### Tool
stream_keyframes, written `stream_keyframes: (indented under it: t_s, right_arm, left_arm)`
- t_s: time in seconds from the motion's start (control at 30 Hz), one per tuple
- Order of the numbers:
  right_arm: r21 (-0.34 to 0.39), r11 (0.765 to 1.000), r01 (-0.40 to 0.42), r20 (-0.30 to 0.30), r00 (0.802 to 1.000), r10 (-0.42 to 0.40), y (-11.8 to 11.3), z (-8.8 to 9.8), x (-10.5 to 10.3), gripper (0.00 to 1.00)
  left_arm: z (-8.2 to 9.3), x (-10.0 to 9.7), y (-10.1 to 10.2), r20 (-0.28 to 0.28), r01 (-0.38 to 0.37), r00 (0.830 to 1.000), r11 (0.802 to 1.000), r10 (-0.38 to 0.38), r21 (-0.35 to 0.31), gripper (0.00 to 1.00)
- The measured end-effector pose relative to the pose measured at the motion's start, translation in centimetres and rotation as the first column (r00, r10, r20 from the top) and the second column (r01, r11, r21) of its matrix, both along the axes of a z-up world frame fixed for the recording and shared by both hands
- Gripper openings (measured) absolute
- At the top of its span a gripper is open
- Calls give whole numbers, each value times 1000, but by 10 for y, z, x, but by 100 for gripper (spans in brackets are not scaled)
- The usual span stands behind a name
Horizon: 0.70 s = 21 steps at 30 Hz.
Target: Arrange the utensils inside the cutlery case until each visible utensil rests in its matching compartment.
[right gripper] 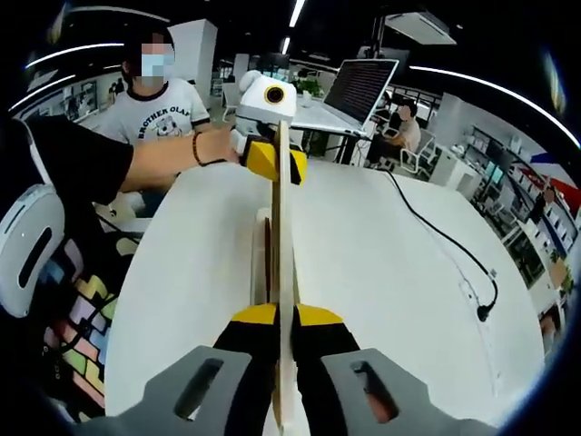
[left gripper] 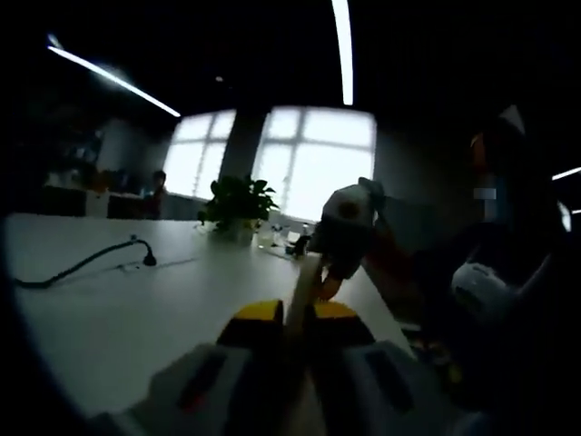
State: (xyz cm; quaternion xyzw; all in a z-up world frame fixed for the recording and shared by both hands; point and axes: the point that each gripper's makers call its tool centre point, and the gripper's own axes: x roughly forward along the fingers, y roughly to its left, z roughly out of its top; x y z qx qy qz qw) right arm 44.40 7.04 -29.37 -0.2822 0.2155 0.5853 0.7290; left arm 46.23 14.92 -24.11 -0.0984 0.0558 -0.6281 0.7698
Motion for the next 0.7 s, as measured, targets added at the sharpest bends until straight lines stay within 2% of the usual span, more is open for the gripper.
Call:
stream_keyframes:
  t_s: [0.03, 0.07, 0.1, 0.17, 0.2, 0.23, 0.3, 0.37, 0.4, 0.5, 0.63, 0.67, 0.7]
  right_arm:
    - [5, 1000, 6, 9, 1000, -6, 0, 0, 1, 3]
    - [2, 1000, 15, 22, 1000, -15, -1, 0, 2, 3]
    - [-14, 1000, 20, 57, 998, -20, -3, -1, 5, 3]
    - [-16, 1000, 19, 79, 997, -18, -3, -2, 3, 3]
    - [-14, 1000, 22, 87, 996, -21, -3, -2, 3, 3]
    - [-13, 999, 34, 119, 992, -32, -2, 0, 6, 3]
    - [-31, 998, 47, 197, 980, -40, -4, 3, 9, 3]
    - [-41, 997, 61, 260, 964, -49, -4, 5, 12, 3]
    - [-44, 996, 77, 300, 952, -60, -3, 6, 13, 3]
    - [-56, 993, 105, 369, 926, -77, -1, 5, 10, 3]
    - [-97, 984, 152, 468, 879, -90, 1, 4, 10, 3]
    - [-94, 982, 163, 476, 874, -99, 2, 3, 8, 3]
    - [-85, 980, 181, 494, 862, -116, 3, 1, 7, 3]
  left_arm:
    - [5, 2, 2, 4, -16, 1000, 999, 16, -33, 19]
    - [9, 3, 4, -15, -23, 1000, 998, 22, -64, 24]
    - [12, 4, 7, -70, -30, 997, 995, 24, -93, 28]
    - [13, 9, 12, -135, -56, 990, 990, 38, -128, 40]
    - [14, 11, 14, -143, -77, 988, 987, 57, -140, 48]
    - [14, 12, 15, -163, -95, 984, 983, 69, -157, 60]
    - [15, 10, 18, -258, -99, 965, 975, 45, -197, 78]
    - [15, 9, 17, -291, -126, 955, 968, 60, -216, 99]
    - [11, 8, 18, -305, -143, 949, 968, 76, -204, 97]
    - [0, 8, 21, -331, -188, 935, 969, 127, -160, 100]
    - [-9, 4, 24, -364, -206, 921, 968, 142, -145, 100]
    - [-10, 8, 28, -406, -246, 899, 956, 163, -161, 100]
    - [-9, 10, 32, -425, -272, 888, 946, 176, -177, 100]
